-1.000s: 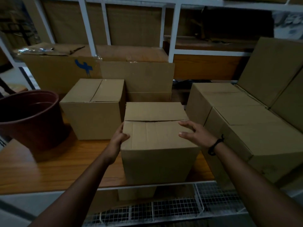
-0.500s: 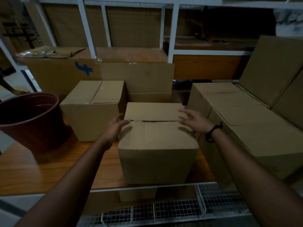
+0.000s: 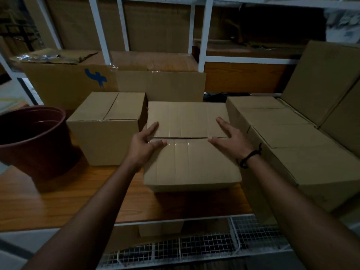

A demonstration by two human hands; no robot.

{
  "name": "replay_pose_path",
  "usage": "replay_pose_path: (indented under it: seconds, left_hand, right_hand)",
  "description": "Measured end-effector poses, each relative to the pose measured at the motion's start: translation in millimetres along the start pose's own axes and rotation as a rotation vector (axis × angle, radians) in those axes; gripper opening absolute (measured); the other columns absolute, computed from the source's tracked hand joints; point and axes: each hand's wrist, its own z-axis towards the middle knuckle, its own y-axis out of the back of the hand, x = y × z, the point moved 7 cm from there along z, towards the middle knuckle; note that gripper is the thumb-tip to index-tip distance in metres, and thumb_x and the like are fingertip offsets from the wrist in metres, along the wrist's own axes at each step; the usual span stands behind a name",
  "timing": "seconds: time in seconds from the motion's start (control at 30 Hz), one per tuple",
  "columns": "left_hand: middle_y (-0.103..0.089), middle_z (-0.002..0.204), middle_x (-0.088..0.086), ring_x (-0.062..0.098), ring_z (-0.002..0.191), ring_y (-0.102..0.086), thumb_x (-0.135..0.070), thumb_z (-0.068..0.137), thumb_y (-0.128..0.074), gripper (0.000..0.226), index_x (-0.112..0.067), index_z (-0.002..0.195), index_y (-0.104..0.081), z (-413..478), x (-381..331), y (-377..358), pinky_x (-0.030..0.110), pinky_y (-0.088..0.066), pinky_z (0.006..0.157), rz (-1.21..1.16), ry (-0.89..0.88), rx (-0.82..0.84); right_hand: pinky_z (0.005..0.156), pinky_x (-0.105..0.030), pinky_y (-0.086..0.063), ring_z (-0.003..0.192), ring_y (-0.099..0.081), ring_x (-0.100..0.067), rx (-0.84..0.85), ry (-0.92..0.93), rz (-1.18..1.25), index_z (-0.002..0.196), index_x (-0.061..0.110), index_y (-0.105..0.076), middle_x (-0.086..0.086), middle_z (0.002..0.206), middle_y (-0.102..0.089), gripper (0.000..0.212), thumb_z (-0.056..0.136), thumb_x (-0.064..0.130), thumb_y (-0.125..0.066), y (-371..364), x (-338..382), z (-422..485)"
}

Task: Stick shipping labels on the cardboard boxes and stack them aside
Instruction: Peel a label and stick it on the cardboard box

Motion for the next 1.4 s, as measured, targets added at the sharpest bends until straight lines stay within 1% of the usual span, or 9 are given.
replay_pose_path:
  seconds: [0.23,0.4,0.57,0.7,0.87,1.03,1.17,1.3,1.4]
  left_hand:
    - [-0.029,0.158,0.002,0.022,0.139,-0.038,-0.047,0.07,-0.078,0.067,-0.059,0.13,-0.05,-36.9,17.6,-8.4,0.051,-0.045,0.106,0.039,-0.122,0.007]
    - [-0.034,0.151,-0.006,0.017,0.134,-0.041,-0.05,0.07,-0.076,0.081,-0.052,0.14,-0.037,-47.6,13.1,-9.8,0.05,-0.048,0.101,0.071,-0.168,-0.019]
    - [-0.034,0.148,-0.008,0.009,0.127,-0.039,-0.033,0.079,-0.078,0.096,-0.041,0.153,-0.017,-14.2,-24.5,0.4,0.036,-0.046,0.097,-0.088,-0.066,-0.105]
    - [-0.047,0.135,-0.002,0.014,0.109,-0.052,-0.023,0.08,-0.078,0.085,-0.037,0.15,-0.032,21.3,-40.7,1.7,0.037,-0.05,0.078,-0.066,0.106,-0.005]
    - [-0.055,0.114,-0.007,0.019,0.108,-0.057,-0.013,0.075,-0.081,0.066,-0.031,0.13,-0.05,17.7,-35.5,3.3,0.037,-0.055,0.073,-0.096,0.043,-0.027]
    - [-0.053,0.113,-0.011,0.012,0.102,-0.058,-0.009,0.075,-0.081,0.062,-0.027,0.125,-0.05,-1.7,-49.3,1.9,0.028,-0.057,0.066,-0.09,-0.115,-0.067]
    - [-0.054,0.123,-0.005,0.014,0.107,-0.06,-0.006,0.072,-0.083,0.062,-0.024,0.121,-0.049,-22.2,-33.5,3.9,0.032,-0.06,0.074,-0.069,-0.163,-0.072]
    - [-0.054,0.114,-0.016,0.005,0.101,-0.059,0.005,0.074,-0.077,0.06,-0.02,0.119,-0.046,-43.1,-4.7,-1.6,0.02,-0.057,0.07,-0.058,-0.137,-0.074]
    - [-0.055,0.123,-0.011,0.016,0.112,-0.059,0.002,0.074,-0.078,0.06,-0.027,0.116,-0.047,-52.3,24.2,-0.6,0.029,-0.06,0.076,-0.043,-0.112,-0.053]
  right_hand:
    - [0.103,-0.029,-0.032,0.137,-0.037,-0.019,-0.155,0.084,-0.132,0.146,0.049,-0.027,0.003,0.151,-0.038,0.083,0.078,0.046,-0.075,3.4,-6.5,-39.3]
    - [0.107,-0.051,-0.038,0.138,-0.035,-0.026,-0.176,0.101,-0.145,0.142,0.062,-0.006,0.001,0.155,-0.032,0.097,0.075,0.051,-0.075,2.0,-13.8,-56.3]
    - [0.112,-0.048,-0.026,0.144,-0.022,-0.025,-0.059,0.114,-0.194,0.139,0.058,0.02,-0.002,0.16,-0.014,0.135,0.058,0.047,-0.087,8.4,8.7,-42.7]
    - [0.115,-0.054,-0.025,0.146,-0.018,-0.026,-0.026,0.095,-0.25,0.133,0.059,0.033,0.002,0.162,-0.005,0.145,0.047,0.06,-0.084,6.4,13.3,-33.5]
    - [0.107,-0.057,-0.038,0.14,-0.034,-0.027,-0.136,-0.048,-0.008,0.148,0.05,0.006,0.0,0.16,-0.022,0.112,0.073,0.051,-0.077,39.9,15.5,-12.6]
    - [0.087,-0.033,-0.049,0.108,-0.05,-0.013,-0.153,0.026,-0.111,0.131,0.038,-0.046,0.007,0.129,-0.05,0.064,0.076,0.04,-0.079,47.0,34.6,-10.0]
    - [0.08,-0.027,-0.05,0.109,-0.049,-0.013,-0.253,0.094,-0.064,0.128,0.028,-0.049,0.009,0.122,-0.046,0.061,0.075,0.028,-0.081,35.8,21.5,-31.8]
    - [0.094,-0.049,-0.052,0.125,-0.048,-0.024,-0.276,0.038,0.005,0.128,0.031,-0.048,-0.004,0.138,-0.049,0.063,0.074,0.027,-0.081,3.0,-23.9,-52.8]
    - [0.097,-0.048,-0.05,0.122,-0.051,-0.025,-0.297,0.053,-0.025,0.127,0.024,-0.052,-0.007,0.132,-0.055,0.062,0.073,0.026,-0.083,-9.6,-39.4,-63.2]
